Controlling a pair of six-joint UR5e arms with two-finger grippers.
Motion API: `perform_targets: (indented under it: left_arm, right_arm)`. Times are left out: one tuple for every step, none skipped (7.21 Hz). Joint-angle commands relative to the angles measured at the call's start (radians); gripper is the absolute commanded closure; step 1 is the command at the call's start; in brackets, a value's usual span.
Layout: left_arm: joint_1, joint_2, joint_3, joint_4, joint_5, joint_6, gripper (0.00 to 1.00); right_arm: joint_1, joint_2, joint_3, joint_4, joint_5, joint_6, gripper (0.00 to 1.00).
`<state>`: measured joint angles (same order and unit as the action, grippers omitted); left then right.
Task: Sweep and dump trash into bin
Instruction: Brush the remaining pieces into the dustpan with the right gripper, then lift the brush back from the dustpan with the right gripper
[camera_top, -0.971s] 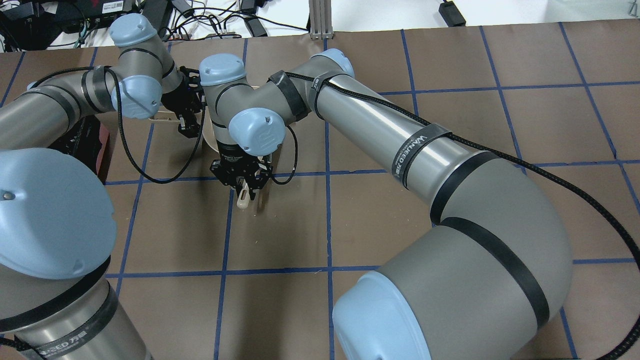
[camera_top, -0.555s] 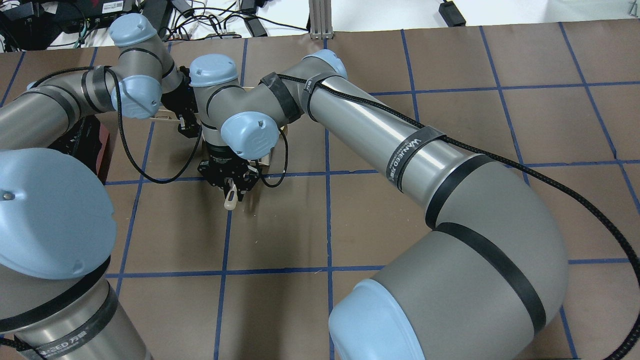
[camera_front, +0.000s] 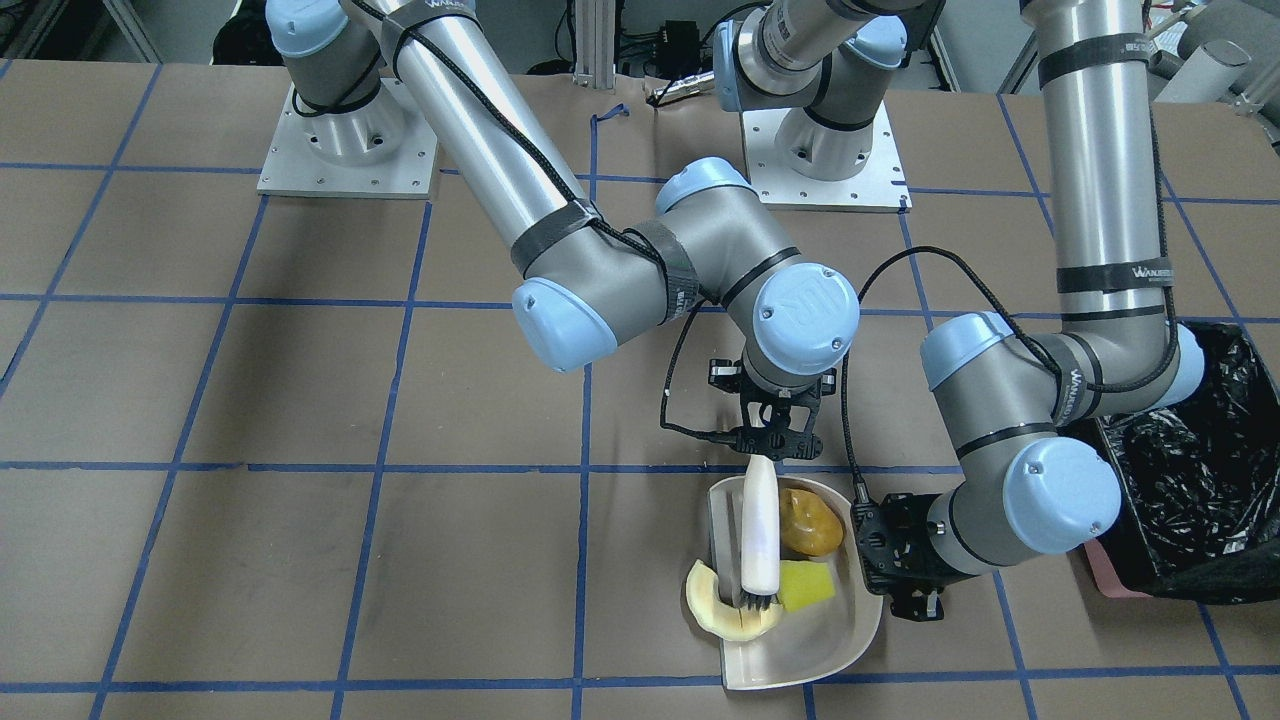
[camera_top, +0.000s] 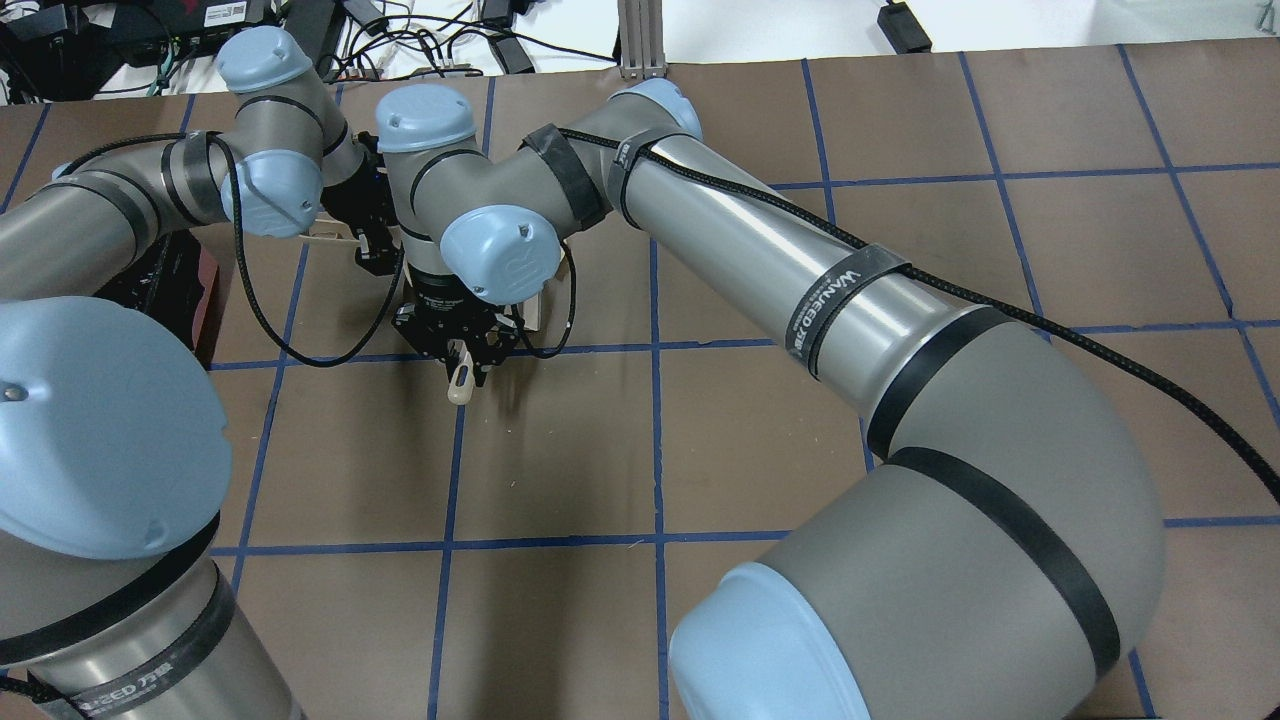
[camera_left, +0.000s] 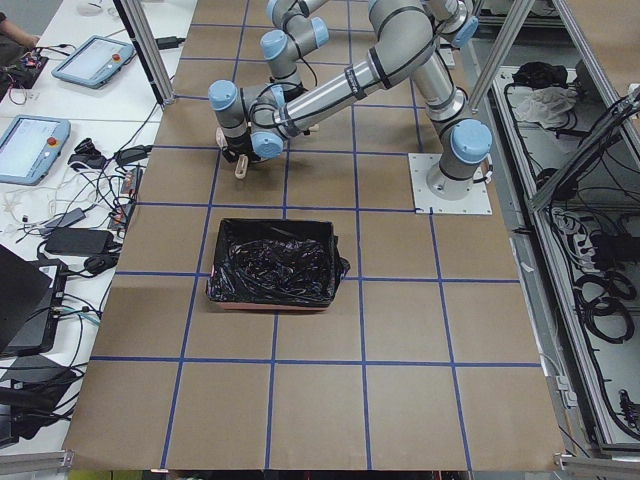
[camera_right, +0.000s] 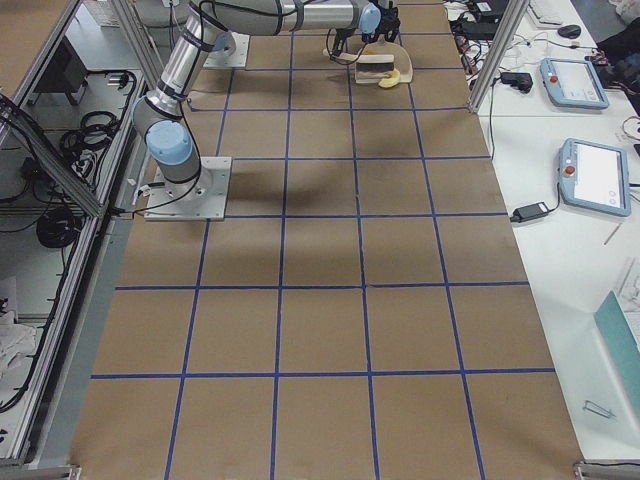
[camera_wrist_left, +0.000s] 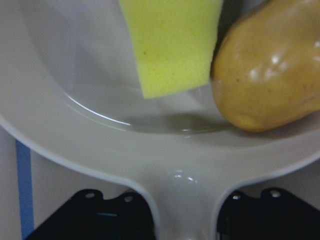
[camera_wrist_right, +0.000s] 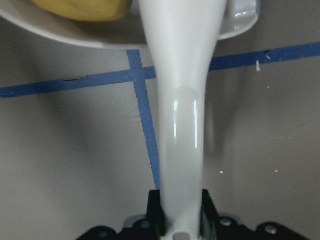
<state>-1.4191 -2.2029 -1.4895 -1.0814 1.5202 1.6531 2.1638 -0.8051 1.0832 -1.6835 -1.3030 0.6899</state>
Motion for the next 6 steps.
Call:
perform_targets:
  left_arm:
    - [0.0,0.0,0.0,0.0,0.0,0.001,1.0]
    - [0.002,0.0,0.0,0.0,0.0,0.002,1.0]
    - [0.0,0.0,0.0,0.0,0.0,0.001,1.0]
    - [0.002,0.0,0.0,0.0,-0.012,0.001,1.0]
    - [0.009,0.002,0.0,0.0,-0.04,0.002,1.0]
    - [0.012,0.002,-0.002,-0.002,-0.049,0.002,1.0]
  right_arm:
    - [-0.019,-0.04,0.01,0.045,-0.033,-0.038,1.0]
    - [-0.038,-0.051,0.015,0.083,-0.08,-0.071,1.0]
    - [-0.067,-0.068,0.023,0.088,-0.097,-0.123,1.0]
    - [-0.122,-0.078,0.03,0.103,-0.101,-0.169,1.0]
    - [-0.178,-0.078,0.029,0.126,-0.099,-0.237,1.0]
    - [-0.202,-0.065,0.029,0.125,-0.101,-0.272,1.0]
